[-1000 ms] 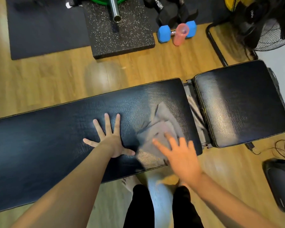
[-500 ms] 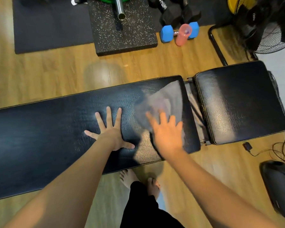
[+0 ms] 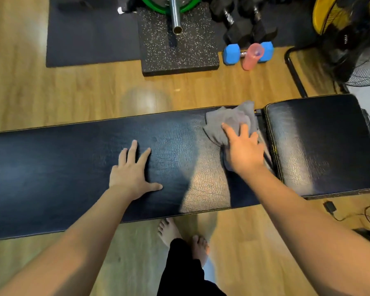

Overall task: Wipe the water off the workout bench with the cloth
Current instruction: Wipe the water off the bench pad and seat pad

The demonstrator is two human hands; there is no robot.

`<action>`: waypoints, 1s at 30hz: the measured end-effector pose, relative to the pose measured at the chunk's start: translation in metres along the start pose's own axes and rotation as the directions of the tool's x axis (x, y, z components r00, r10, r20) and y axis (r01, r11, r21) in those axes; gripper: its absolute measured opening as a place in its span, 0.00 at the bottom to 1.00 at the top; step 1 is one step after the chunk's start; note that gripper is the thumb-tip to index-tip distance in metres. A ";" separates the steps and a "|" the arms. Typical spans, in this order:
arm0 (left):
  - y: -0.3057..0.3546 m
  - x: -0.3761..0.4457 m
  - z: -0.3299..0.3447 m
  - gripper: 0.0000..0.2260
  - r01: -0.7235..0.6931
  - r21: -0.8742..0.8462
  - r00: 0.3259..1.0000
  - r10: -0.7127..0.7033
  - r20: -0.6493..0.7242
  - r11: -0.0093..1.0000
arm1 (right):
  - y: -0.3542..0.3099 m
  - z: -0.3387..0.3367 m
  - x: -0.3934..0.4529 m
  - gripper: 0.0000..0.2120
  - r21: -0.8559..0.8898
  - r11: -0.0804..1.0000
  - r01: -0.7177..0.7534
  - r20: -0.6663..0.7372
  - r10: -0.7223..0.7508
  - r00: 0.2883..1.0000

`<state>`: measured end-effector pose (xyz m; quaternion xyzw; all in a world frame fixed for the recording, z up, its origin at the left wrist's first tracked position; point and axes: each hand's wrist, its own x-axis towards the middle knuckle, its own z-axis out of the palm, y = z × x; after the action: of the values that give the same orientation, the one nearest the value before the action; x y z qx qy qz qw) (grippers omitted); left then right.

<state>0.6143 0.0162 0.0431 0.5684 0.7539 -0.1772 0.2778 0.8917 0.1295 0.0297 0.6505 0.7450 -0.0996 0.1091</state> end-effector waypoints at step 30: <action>-0.034 0.006 0.017 0.53 0.085 -0.109 0.996 -0.081 0.038 0.990 | -0.136 0.019 -0.023 0.31 -0.020 1.000 -0.014 -0.108 0.011 0.994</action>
<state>0.5839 0.0006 0.0244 0.5172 0.7807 -0.1562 0.3139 0.7606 0.0844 0.0191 0.6584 0.7467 -0.0559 0.0760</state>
